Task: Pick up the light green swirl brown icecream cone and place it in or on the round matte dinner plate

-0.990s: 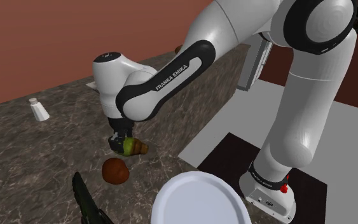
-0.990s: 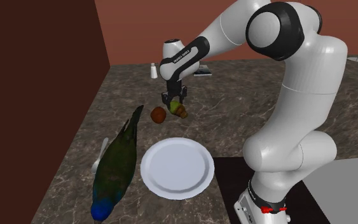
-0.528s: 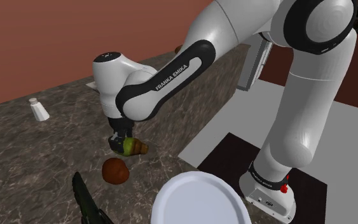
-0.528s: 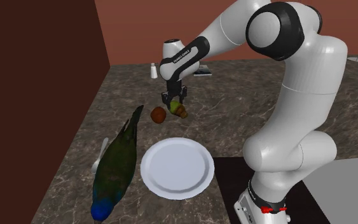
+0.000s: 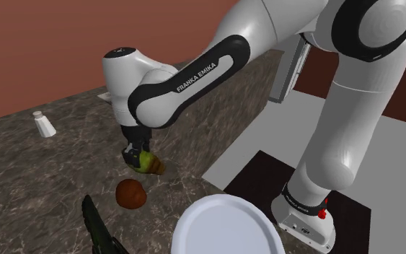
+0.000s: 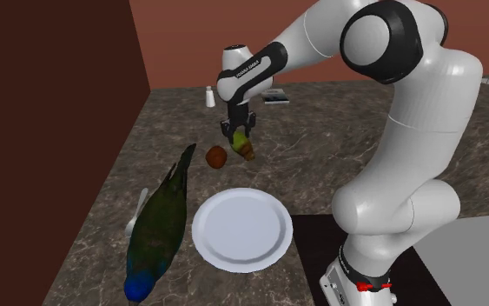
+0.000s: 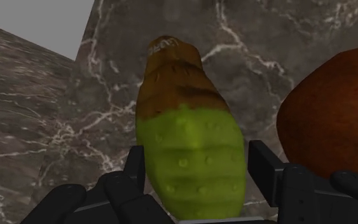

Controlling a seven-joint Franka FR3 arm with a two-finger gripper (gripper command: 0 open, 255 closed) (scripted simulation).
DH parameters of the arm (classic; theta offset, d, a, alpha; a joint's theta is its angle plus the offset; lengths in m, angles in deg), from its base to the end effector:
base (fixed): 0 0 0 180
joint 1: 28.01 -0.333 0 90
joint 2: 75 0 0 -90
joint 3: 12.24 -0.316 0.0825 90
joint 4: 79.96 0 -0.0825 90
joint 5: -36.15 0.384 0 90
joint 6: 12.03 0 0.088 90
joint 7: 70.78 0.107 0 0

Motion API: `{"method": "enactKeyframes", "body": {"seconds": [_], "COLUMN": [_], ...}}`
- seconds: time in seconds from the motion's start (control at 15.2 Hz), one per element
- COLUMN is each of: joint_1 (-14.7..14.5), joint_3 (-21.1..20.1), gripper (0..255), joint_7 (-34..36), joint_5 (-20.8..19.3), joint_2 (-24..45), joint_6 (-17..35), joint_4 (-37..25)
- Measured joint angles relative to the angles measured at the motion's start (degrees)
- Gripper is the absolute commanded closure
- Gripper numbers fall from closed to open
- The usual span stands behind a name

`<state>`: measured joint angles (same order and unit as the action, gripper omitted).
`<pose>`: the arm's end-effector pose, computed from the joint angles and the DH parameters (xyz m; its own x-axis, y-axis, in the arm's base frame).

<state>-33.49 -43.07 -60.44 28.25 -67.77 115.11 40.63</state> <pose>0.4579 0.3258 0.3676 0.8613 0.5079 0.0147 0.5069 -0.8609 0.0440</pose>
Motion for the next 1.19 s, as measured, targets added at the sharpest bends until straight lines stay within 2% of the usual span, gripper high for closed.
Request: {"method": "enactKeyframes", "body": {"seconds": [0.79, 1.19], "joint_1": [0.4, -1.3], "joint_3": [-0.3, -1.9], "gripper": [255, 255], "joint_7": [-2.3, -2.2], "joint_5": [3.0, 9.2], "joint_2": [-4.0, -14.1], "joint_6": [-8.2, -7.6], "joint_4": [-5.0, 4.4]}}
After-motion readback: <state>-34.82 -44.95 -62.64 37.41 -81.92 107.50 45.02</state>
